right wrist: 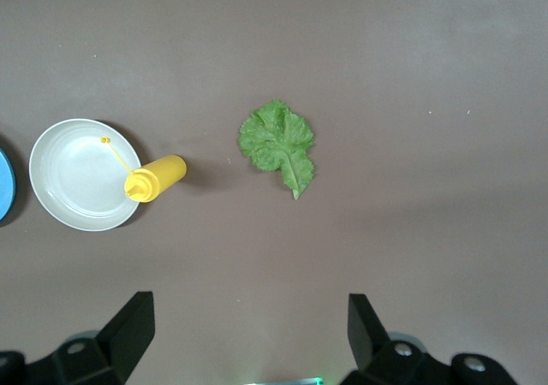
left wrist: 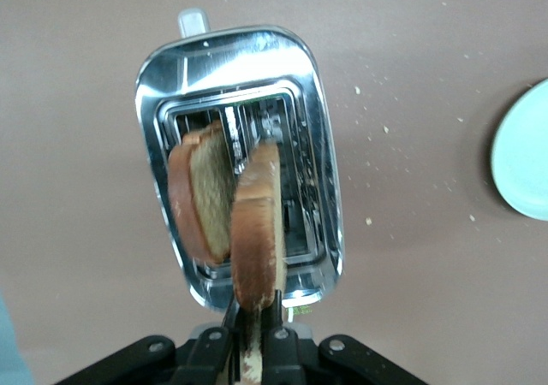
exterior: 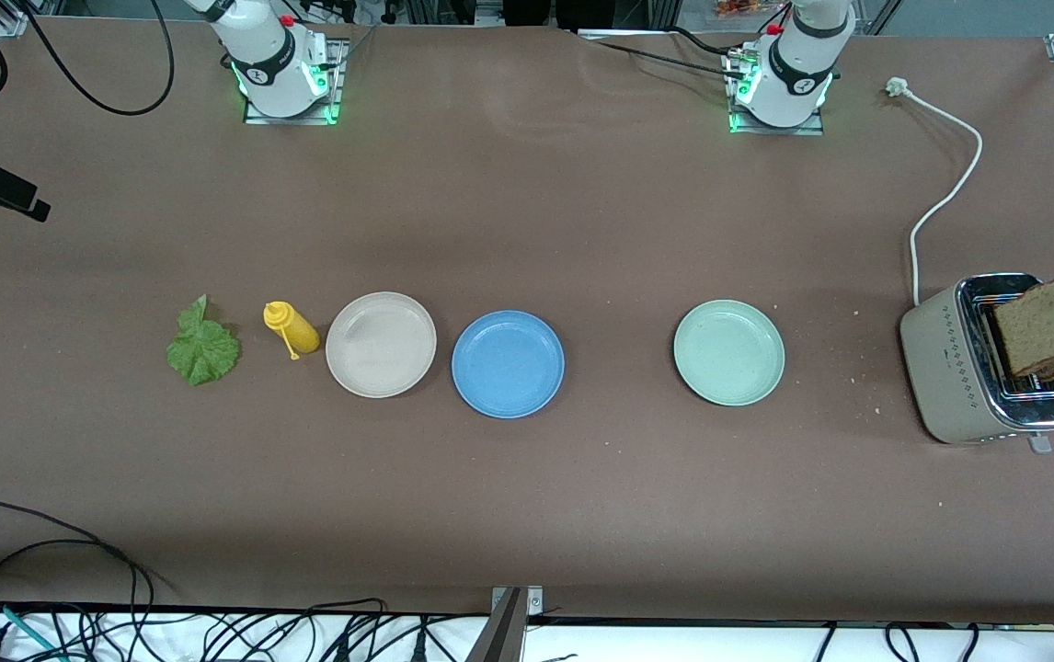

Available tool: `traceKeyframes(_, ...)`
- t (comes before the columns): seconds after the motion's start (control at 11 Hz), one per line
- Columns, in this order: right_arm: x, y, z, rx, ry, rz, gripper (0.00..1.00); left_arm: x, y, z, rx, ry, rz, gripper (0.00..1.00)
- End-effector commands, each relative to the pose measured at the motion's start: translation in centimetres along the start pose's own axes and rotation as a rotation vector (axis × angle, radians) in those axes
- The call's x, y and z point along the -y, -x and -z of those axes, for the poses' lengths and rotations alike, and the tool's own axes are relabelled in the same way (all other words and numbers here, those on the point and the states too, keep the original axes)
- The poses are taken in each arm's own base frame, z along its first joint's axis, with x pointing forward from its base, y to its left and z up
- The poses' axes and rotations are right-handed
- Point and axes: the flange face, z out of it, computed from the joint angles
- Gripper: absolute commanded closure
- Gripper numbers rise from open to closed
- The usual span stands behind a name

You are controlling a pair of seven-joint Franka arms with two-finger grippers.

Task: Make sandwich in blue plate with both arms
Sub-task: 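Grasp the bread slice with the left gripper and lift it out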

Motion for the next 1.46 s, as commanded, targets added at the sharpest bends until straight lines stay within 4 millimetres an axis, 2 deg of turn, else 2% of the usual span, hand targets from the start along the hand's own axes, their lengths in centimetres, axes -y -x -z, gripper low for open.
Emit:
traceKeyframes(0.0,-0.2,0.1,0.4,0.0,-0.019,0.012,0.0,-0.8,1.9,4.8,0.027,0.001,-0.022,1.0)
traceKeyframes(0.09,-0.2,0.0,0.4,0.001,-0.02,0.012,0.0,-1.1,2.3,6.1,0.019,-0.003,-0.024,1.0)
traceKeyframes(0.27,-0.5,0.0,0.4,0.001,-0.019,0.006,0.0,-2.3,1.9,6.6,0.006,0.01,-0.045,1.0)
traceKeyframes(0.55,-0.5,0.0,0.4,0.001,-0.02,0.006,0.0,-3.9,1.2,6.6,-0.007,0.039,-0.071,1.0)
traceKeyframes(0.64,-0.5,0.0,0.4,0.001,-0.019,0.006,0.0,-4.3,0.6,5.7,-0.011,0.084,-0.08,1.0)
traceKeyframes(0.73,-0.6,0.0,0.4,0.001,-0.02,0.005,0.0,-5.7,-0.1,5.4,-0.019,0.131,-0.085,1.0)
traceKeyframes(0.91,-0.7,0.0,0.4,0.001,-0.02,0.002,0.0,-9.2,-2.1,3.4,0.008,0.166,-0.134,1.0)
traceKeyframes(1.1,-0.8,0.0,0.3,0.003,-0.02,0.002,0.0,-14.6,-3.4,1.9,0.043,0.209,-0.135,1.0)
traceKeyframes(1.37,-0.8,0.0,0.3,0.003,-0.02,0.0,0.0,-24.0,-6.0,-1.3,0.048,0.365,-0.087,1.0)
